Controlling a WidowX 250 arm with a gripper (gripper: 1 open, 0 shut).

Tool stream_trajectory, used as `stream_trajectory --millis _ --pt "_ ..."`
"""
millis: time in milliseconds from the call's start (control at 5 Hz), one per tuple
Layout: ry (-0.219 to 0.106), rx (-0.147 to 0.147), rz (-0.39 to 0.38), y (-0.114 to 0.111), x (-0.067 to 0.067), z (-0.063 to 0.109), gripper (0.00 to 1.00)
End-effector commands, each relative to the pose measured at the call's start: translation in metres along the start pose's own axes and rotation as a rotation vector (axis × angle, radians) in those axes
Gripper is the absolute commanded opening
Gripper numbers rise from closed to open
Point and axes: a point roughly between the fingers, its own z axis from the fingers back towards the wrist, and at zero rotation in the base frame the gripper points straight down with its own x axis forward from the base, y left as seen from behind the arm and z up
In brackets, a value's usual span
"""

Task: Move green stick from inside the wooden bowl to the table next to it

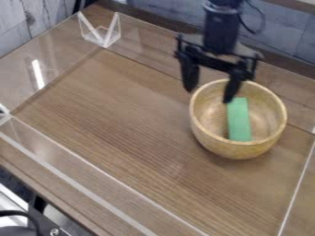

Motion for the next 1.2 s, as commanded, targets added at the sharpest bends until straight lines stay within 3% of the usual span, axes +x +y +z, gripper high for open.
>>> stream_trajectory --millis 0,200,600,1000 --pt "-0.079 -0.033 0.097 -0.025 0.012 0.014 1.00" --pt "-0.117 -0.055 0.179 -0.045 0.017 0.016 1.00" --pt "-0.164 -0.078 0.282 -0.020 0.019 -0.013 1.00" --pt "-0.213 -0.089 0.172 -0.011 0.042 -0.013 1.00"
